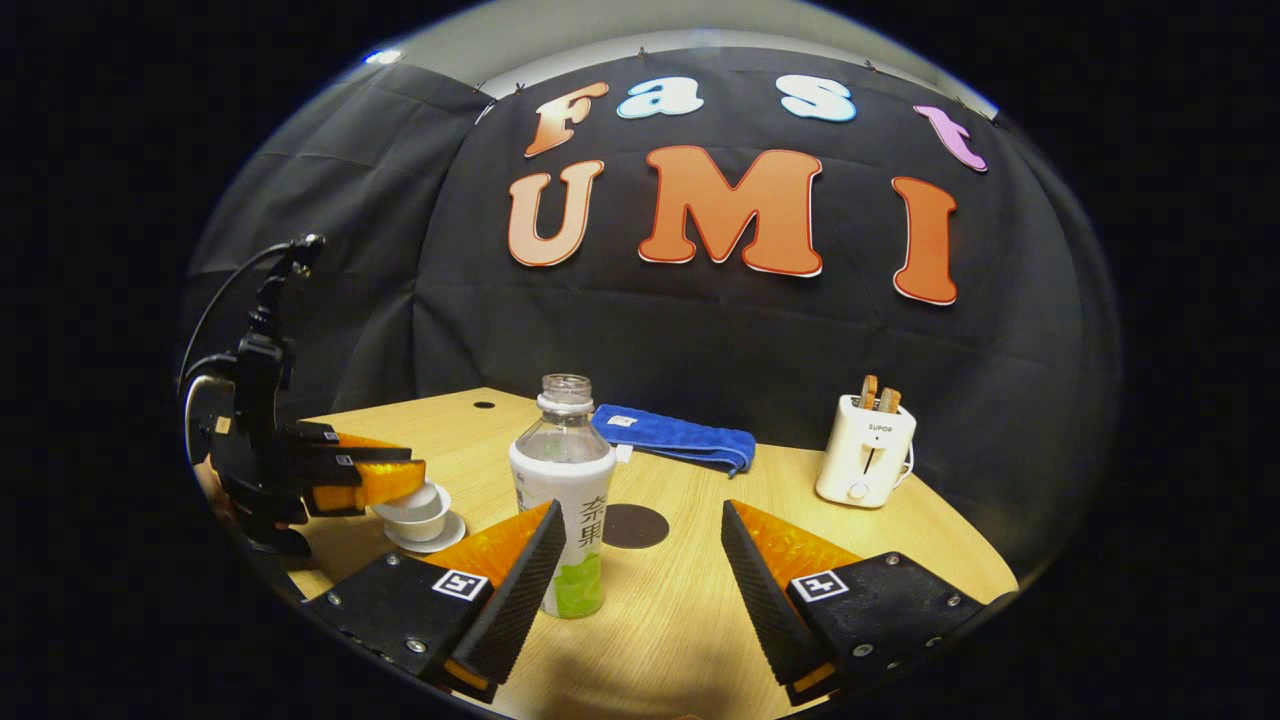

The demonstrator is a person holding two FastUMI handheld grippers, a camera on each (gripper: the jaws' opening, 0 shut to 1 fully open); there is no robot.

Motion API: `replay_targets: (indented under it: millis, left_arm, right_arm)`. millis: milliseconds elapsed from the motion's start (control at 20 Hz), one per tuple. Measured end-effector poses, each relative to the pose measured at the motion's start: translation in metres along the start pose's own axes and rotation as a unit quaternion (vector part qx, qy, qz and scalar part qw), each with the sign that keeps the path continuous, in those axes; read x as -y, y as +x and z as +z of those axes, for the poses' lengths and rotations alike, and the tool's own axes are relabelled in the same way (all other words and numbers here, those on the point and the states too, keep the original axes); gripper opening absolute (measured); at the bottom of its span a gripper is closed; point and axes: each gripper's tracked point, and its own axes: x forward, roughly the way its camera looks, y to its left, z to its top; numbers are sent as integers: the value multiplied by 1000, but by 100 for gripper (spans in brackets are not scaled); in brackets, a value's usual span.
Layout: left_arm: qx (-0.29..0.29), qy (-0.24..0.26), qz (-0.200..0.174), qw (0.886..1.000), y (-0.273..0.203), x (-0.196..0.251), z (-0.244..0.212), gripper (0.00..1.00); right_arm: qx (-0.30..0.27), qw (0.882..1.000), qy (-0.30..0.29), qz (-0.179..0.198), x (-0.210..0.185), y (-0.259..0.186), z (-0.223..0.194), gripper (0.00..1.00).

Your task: Open the teacup lid with one hand, grasp the water bottle and pour water into the teacup with the other hand; after pouring, place the water bottle on the coaster and then close the teacup lid.

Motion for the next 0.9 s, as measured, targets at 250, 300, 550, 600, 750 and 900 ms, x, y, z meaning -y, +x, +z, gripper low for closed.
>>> replay_targets:
  millis: [250, 300, 550, 600, 750, 900]
  left_arm:
    - [24, -6, 28, 999, -10, -21, 16, 35]
    - [26, -6, 35, 999, -11, -26, 18, 31]
    - [29, -7, 54, 998, -20, -43, 16, 34]
    - [28, -7, 57, 998, -21, -46, 15, 31]
    - [30, -7, 62, 998, -26, -52, 12, 35]
    - [35, -8, 75, 997, -32, -62, 11, 35]
  right_arm:
    - [-18, 999, 11, 26, -21, 12, -13, 94]
    - [-24, 999, 14, 30, -24, 15, -17, 94]
    - [-56, 996, 38, 54, -41, 33, -38, 89]
    - [-64, 996, 39, 58, -45, 36, -43, 87]
    - [-88, 992, 58, 67, -53, 44, -59, 75]
    - [-89, 992, 53, 73, -59, 44, -55, 62]
